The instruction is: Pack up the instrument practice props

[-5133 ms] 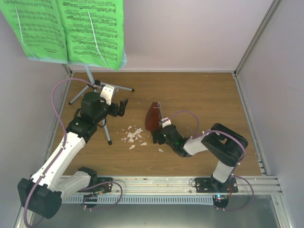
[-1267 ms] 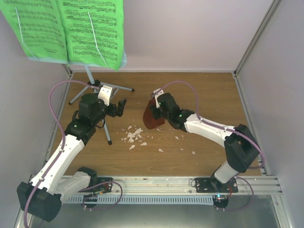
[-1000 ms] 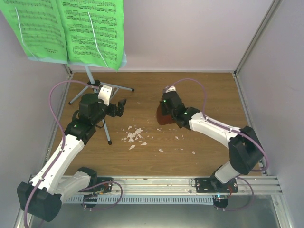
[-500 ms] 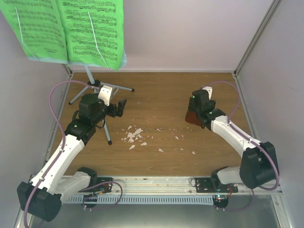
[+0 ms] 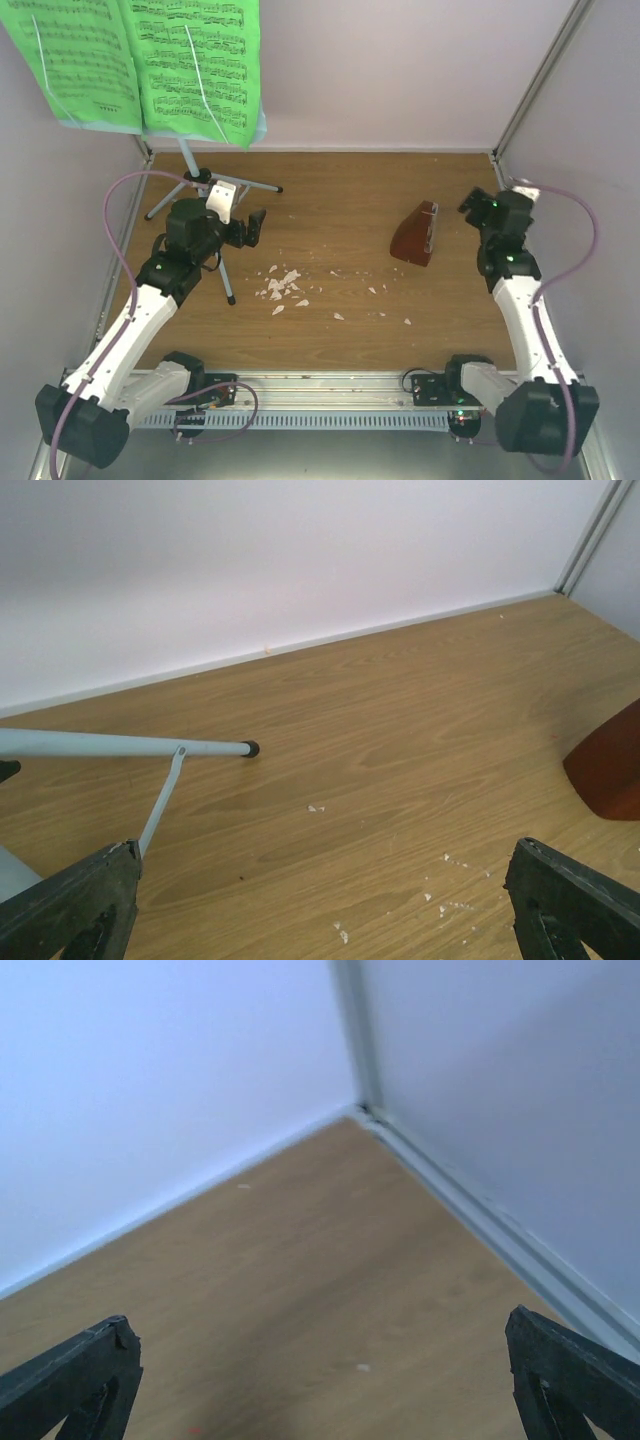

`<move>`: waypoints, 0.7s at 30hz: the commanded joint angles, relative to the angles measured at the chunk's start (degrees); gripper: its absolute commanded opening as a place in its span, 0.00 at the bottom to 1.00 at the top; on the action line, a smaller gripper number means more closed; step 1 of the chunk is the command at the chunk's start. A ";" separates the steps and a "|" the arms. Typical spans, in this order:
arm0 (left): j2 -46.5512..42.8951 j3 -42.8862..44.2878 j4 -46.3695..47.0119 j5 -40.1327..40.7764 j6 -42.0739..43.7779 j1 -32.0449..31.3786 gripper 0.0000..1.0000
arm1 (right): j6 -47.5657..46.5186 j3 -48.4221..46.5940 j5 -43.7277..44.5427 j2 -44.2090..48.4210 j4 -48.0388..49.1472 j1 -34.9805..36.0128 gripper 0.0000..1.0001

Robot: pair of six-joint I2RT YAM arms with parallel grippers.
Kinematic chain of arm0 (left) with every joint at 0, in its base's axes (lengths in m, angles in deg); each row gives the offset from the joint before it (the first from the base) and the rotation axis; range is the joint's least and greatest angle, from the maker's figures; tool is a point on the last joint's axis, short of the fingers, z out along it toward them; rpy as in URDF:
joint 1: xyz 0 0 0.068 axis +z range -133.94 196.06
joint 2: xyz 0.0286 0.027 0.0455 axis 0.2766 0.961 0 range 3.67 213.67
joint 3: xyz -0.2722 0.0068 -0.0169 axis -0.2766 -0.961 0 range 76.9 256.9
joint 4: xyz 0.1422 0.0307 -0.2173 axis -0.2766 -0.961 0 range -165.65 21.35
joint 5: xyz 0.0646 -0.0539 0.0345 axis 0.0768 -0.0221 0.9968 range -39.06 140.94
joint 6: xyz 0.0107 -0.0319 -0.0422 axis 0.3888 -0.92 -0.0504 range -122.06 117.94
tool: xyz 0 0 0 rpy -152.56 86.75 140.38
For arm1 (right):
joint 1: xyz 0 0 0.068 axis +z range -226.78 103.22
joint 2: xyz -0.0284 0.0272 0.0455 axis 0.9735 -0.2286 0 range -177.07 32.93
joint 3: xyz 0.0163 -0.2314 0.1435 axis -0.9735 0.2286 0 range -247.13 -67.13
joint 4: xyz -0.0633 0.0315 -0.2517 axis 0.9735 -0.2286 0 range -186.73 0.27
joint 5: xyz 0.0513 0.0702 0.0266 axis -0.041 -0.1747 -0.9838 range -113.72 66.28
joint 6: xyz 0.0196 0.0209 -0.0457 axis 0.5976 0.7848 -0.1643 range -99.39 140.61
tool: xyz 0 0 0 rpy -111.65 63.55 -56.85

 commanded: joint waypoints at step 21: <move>-1.81 -0.85 3.59 1.01 -0.28 0.26 0.99 | 7.04 24.38 -30.68 -22.15 24.85 -11.24 0.55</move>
